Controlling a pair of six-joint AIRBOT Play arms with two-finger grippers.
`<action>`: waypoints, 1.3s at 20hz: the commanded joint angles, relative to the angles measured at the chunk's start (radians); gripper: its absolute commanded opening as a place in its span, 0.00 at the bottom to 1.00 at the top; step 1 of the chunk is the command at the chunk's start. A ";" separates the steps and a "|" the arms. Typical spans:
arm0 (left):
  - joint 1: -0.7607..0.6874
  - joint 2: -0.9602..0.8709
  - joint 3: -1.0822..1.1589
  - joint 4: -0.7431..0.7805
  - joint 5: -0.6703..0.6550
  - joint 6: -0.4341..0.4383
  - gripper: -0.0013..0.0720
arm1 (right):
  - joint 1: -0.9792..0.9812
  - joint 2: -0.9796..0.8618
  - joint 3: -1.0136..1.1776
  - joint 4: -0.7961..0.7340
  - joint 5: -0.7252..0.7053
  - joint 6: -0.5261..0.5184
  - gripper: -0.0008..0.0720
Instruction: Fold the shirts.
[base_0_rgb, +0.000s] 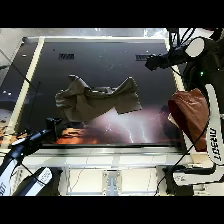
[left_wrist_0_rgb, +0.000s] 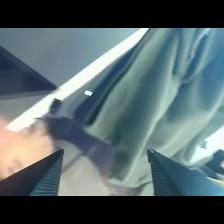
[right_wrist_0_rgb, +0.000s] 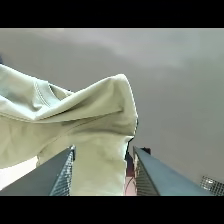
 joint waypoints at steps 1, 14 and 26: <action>-0.040 -0.144 0.011 -0.252 0.029 0.234 0.70 | 0.002 0.000 0.000 0.000 0.003 -0.001 0.57; -0.118 -0.291 0.145 -0.354 0.020 0.325 0.03 | 0.002 -0.072 -0.026 -0.075 0.011 0.000 0.57; -0.118 -0.110 0.145 -0.355 -0.027 0.324 0.03 | 0.002 -0.434 -0.051 0.096 -0.208 -0.002 0.57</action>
